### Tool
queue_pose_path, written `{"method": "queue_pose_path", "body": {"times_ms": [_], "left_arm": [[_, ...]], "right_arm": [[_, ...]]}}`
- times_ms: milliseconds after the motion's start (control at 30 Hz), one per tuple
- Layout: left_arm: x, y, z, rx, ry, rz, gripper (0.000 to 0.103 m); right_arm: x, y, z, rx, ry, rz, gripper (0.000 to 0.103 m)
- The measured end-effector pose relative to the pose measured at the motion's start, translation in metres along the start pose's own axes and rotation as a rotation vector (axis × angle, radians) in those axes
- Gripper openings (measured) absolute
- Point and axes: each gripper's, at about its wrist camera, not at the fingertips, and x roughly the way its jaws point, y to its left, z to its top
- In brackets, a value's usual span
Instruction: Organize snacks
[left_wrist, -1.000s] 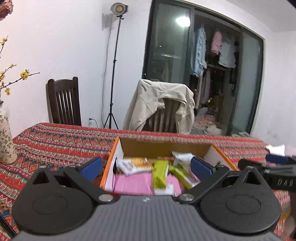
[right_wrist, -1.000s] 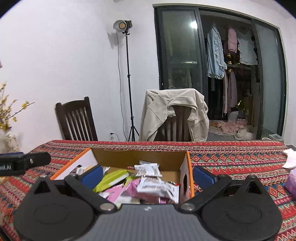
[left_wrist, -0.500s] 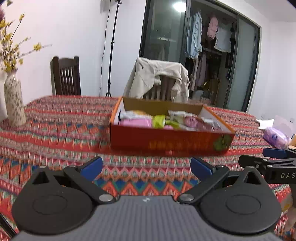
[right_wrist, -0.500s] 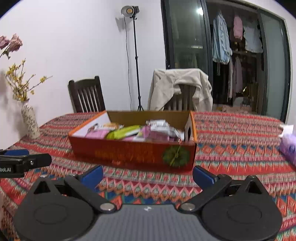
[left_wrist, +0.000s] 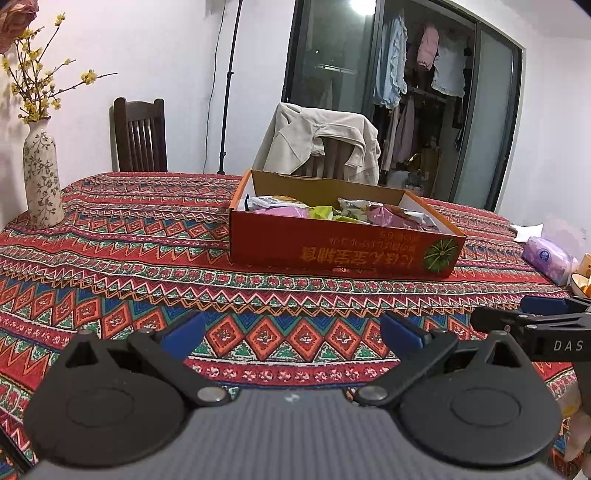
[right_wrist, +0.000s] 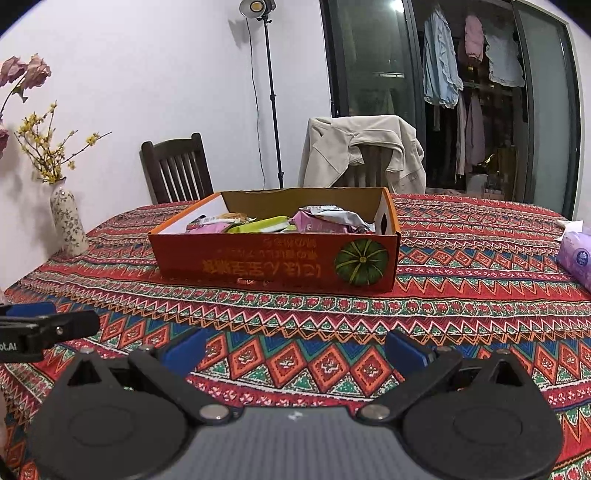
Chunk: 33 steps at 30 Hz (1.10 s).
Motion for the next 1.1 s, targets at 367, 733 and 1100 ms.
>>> {"method": "queue_pose_path", "body": {"times_ms": [367, 733, 1100], "left_arm": [[-0.0053, -0.0004, 0.0003, 0.002, -0.012, -0.008, 0.103], [-0.0061, -0.0013, 0.0003, 0.004, -0.013, -0.009, 0.103], [-0.0062, -0.0024, -0.0001, 0.007, -0.013, -0.011, 0.103]], "right_arm": [[-0.0069, 0.0052, 0.0005, -0.007, -0.008, 0.001, 0.103], [-0.0070, 0.0055, 0.0003, -0.007, -0.007, 0.001, 0.103], [-0.0070, 0.0061, -0.0002, -0.006, -0.005, 0.000, 0.103]]}}
